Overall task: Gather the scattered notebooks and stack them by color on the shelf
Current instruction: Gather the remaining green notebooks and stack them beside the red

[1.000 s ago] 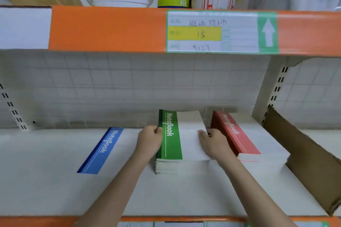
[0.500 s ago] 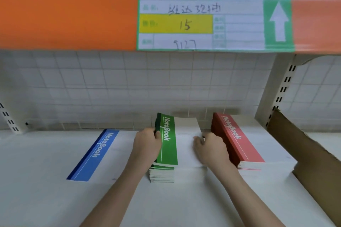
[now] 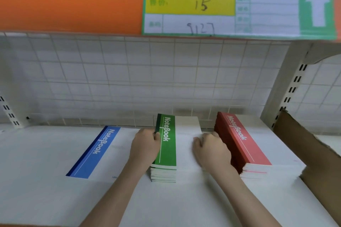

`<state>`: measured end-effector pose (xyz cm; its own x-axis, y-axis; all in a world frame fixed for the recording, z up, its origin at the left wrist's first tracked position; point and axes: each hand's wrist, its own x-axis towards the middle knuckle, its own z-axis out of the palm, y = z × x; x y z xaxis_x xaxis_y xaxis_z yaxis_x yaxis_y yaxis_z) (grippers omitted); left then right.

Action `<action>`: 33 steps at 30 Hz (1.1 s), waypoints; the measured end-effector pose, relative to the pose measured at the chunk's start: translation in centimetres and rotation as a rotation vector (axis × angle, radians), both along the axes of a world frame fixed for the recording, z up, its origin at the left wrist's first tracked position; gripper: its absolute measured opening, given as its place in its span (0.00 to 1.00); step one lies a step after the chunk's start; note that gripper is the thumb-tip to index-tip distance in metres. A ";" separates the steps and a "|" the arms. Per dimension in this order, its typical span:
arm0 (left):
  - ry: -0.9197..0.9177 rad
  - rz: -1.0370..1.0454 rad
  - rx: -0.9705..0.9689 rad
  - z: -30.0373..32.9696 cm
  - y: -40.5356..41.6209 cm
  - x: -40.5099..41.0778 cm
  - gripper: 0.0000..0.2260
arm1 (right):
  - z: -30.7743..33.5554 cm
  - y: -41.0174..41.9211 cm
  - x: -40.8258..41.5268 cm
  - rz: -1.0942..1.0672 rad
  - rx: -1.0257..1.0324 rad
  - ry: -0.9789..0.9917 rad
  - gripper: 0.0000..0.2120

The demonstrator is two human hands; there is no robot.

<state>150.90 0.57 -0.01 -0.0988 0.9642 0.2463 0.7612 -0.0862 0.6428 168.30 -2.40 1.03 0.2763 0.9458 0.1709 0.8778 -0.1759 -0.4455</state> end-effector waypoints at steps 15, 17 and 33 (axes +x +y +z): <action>-0.387 -0.069 -0.190 -0.3 -0.5 -0.6 0.22 | 1.0 -1.9 1.9 0.328 -0.233 0.513 0.40; -0.426 -0.159 -0.263 0.4 -1.2 -1.1 0.23 | 1.2 -2.3 2.1 0.370 -0.270 0.449 0.42; -0.255 -0.510 -0.377 0.3 -4.0 -2.9 0.30 | 0.5 -3.0 2.9 0.409 -0.217 0.278 0.36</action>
<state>148.02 -3.40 0.29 0.3802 0.9209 -0.0860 0.5059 -0.1292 0.8529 171.19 -5.36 1.57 -0.1152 0.9910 -0.0679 0.7479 0.0416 -0.6625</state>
